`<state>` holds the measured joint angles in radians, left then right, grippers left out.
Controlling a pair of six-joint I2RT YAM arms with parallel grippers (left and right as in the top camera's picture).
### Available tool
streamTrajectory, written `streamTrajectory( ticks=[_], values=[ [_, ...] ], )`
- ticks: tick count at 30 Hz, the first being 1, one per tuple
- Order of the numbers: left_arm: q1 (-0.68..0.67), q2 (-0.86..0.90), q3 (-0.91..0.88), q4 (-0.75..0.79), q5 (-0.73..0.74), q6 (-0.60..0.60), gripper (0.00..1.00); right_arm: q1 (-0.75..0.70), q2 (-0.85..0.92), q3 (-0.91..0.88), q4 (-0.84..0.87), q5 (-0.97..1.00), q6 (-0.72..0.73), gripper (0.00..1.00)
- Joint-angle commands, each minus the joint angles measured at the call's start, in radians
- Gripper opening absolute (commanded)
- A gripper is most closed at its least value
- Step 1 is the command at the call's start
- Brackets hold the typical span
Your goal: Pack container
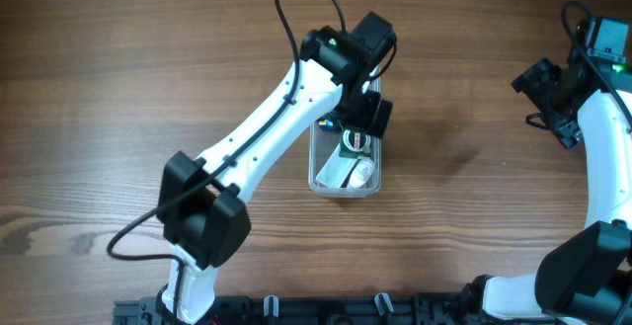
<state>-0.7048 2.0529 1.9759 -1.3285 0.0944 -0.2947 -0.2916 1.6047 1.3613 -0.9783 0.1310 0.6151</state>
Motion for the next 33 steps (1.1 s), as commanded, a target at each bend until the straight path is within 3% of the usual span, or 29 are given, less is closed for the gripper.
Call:
streamTrajectory(
  ticks=[1,5,11,20,22,26,30,33],
  values=[
    [0.015,-0.153,0.050,-0.084,-0.017,-0.004,1.00,-0.002,0.008,-0.002,0.003,-0.009,-0.007,1.00],
    [-0.017,-0.307,0.050,-0.222,-0.011,-0.053,1.00,-0.002,0.008,-0.002,0.003,-0.009,-0.007,1.00],
    [-0.267,-0.517,0.050,-0.230,-0.092,-0.054,1.00,-0.002,0.008,-0.002,0.003,-0.009,-0.007,1.00],
    [-0.351,-0.531,0.035,-0.290,-0.122,-0.049,1.00,-0.002,0.008,-0.002,0.040,-0.009,-0.006,1.00],
    [-0.355,-0.529,0.007,-0.272,-0.130,0.016,1.00,-0.002,0.008,-0.002,0.062,-0.009,-0.007,1.00],
    [-0.355,-0.550,-0.155,-0.139,-0.138,0.174,1.00,-0.002,0.008,-0.002,0.074,-0.009,-0.007,1.00],
    [-0.347,-0.662,-0.430,0.177,-0.137,0.284,1.00,-0.001,0.008,-0.002,0.085,-0.009,-0.007,1.00],
    [-0.221,-0.870,-0.798,0.508,-0.041,0.291,1.00,-0.002,0.008,-0.002,0.085,-0.009,-0.007,1.00]
  ],
)
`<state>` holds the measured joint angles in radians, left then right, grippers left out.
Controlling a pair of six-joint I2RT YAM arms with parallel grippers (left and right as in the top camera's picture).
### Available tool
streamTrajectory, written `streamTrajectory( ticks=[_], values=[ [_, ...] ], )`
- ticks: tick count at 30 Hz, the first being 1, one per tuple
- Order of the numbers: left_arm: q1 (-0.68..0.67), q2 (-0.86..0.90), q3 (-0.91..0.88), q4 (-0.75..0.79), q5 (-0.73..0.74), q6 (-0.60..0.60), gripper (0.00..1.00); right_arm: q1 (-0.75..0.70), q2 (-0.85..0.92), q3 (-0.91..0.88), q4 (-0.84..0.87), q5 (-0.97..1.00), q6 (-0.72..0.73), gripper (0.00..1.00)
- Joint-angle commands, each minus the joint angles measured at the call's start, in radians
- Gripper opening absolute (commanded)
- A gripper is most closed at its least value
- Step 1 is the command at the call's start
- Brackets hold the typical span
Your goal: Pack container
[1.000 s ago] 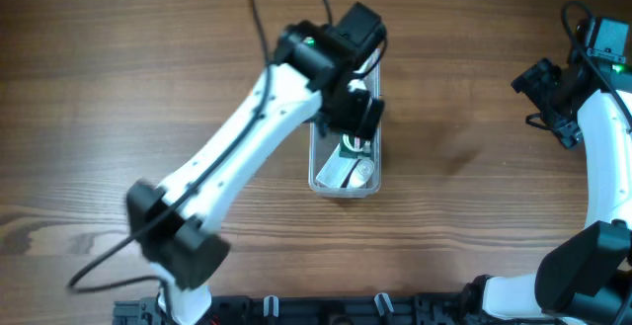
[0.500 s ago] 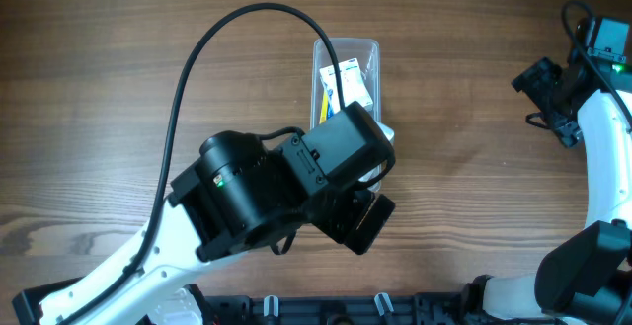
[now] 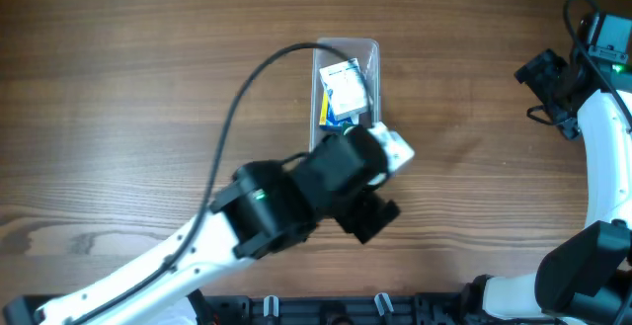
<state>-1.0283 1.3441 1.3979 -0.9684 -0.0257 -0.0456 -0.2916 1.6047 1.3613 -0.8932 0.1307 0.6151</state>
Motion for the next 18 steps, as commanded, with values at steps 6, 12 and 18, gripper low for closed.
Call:
streamTrajectory(
  ticks=[6,12,18],
  values=[
    [0.468,-0.552,-0.678,0.534,0.293,0.041,1.00,0.000,0.008,-0.002,0.000,-0.009,-0.007,1.00],
    [0.825,-0.924,-0.860,0.565,0.376,0.039,1.00,0.000,0.008,-0.002,0.000,-0.009,-0.007,1.00],
    [0.952,-1.009,-0.924,0.572,0.339,0.042,1.00,0.000,0.008,-0.002,0.004,-0.009,-0.007,1.00]
  ],
)
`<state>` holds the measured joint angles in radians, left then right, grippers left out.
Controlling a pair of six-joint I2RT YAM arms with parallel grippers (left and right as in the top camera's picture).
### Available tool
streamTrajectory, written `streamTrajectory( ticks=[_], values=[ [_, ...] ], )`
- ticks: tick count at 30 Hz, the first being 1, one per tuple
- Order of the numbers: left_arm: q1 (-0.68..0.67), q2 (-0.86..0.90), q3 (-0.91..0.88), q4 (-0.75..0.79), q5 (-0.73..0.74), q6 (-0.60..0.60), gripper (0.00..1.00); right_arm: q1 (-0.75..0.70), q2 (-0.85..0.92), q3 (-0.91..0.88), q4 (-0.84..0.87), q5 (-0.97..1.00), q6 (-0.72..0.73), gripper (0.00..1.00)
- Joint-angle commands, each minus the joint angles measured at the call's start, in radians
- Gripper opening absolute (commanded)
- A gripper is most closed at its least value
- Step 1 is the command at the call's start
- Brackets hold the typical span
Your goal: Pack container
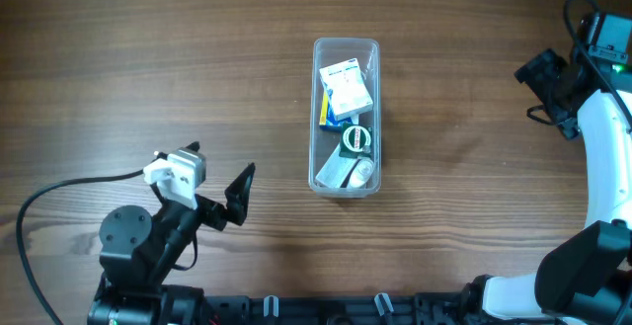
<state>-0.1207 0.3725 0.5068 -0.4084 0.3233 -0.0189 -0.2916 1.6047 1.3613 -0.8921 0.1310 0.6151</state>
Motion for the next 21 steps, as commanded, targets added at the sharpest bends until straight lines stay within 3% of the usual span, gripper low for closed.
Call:
streamTrajectory(
  ticks=[1,7,21],
  values=[
    [0.067,-0.067,-0.064,0.021,-0.010,0.016,1.00,0.000,0.008,-0.002,0.003,-0.009,-0.007,1.00],
    [0.076,-0.260,-0.266,0.233,-0.010,0.012,1.00,0.000,0.008,-0.002,0.003,-0.009,-0.007,1.00],
    [0.126,-0.370,-0.482,0.374,-0.063,-0.042,1.00,0.000,0.008,-0.002,0.003,-0.009,-0.007,1.00]
  ],
)
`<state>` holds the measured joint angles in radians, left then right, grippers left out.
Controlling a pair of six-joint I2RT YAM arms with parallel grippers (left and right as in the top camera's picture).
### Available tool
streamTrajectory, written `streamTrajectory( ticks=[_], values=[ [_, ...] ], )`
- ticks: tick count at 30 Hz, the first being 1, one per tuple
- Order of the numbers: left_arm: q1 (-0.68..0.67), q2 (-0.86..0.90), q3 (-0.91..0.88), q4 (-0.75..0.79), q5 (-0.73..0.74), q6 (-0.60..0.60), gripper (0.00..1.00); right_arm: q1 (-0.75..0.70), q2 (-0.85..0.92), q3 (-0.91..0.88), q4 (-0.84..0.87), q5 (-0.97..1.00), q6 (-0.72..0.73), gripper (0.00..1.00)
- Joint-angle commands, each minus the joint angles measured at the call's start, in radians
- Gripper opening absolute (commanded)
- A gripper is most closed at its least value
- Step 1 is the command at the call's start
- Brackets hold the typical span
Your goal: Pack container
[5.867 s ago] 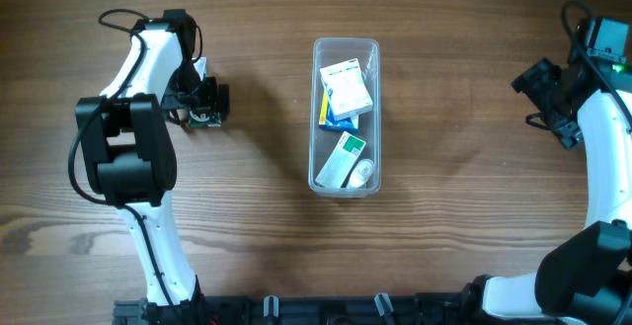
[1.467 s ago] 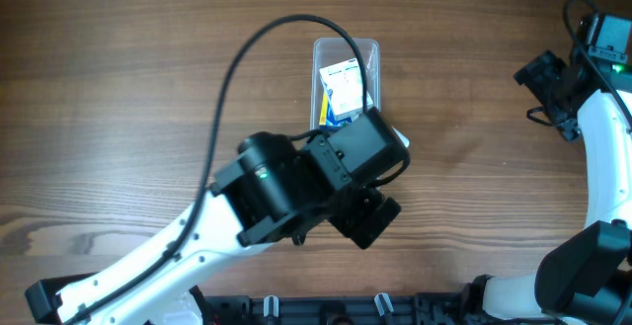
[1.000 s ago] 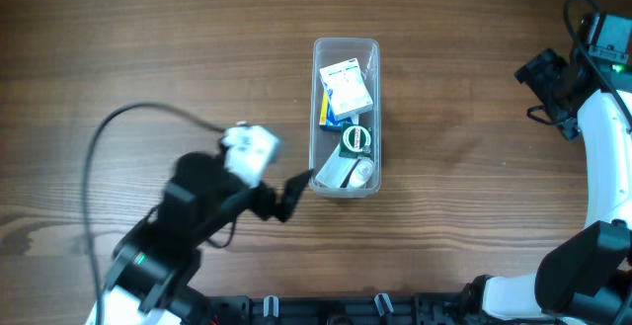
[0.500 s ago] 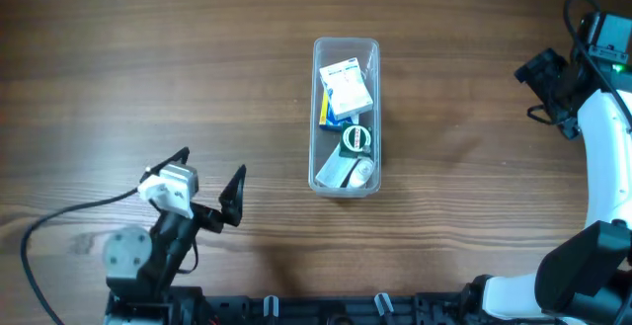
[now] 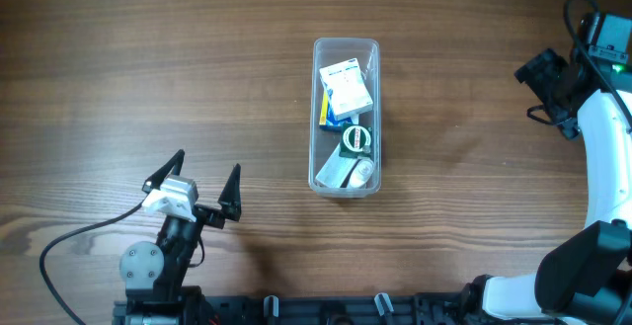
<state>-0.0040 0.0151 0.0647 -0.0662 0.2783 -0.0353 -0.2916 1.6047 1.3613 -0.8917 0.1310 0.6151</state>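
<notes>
The clear plastic container (image 5: 345, 46) stands lengthwise in the middle of the table. In it lie a white printed packet (image 5: 346, 86), a blue and yellow item (image 5: 331, 120), a round green and black roll (image 5: 355, 138) and a white piece (image 5: 346, 174). My left gripper (image 5: 204, 178) is open with nothing between its fingers, low at the front left, well apart from the container. My right gripper (image 5: 548, 88) sits at the far right edge; its jaws cannot be made out.
The wood-grain table (image 5: 148, 78) carries only the container. A black cable (image 5: 79, 236) trails from the left arm at the front left. A black rail (image 5: 326, 310) runs along the front edge.
My left arm has folded further back toward its base, with the open gripper now pointing away from the front edge. The container, its contents and the right arm have not moved.
My left gripper was over the near half of the container. Then the arm was drawn back over the container's near end, leaving the packet in view. Then it was at the front left, open, and now sits folded near its base. The right arm stayed put.
</notes>
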Motion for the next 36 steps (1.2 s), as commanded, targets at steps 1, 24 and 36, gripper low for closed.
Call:
streamTrajectory(
  ticks=[1,24,36],
  values=[
    [0.009,-0.013,-0.059,0.062,-0.018,-0.029,1.00,0.000,0.008,-0.002,0.003,-0.009,-0.007,1.00],
    [0.009,-0.012,-0.059,0.010,-0.071,-0.077,1.00,0.000,0.008,-0.002,0.003,-0.009,-0.006,1.00],
    [0.009,-0.012,-0.059,0.010,-0.071,-0.077,1.00,0.017,-0.170,-0.004,0.006,-0.009,-0.006,1.00]
  ],
)
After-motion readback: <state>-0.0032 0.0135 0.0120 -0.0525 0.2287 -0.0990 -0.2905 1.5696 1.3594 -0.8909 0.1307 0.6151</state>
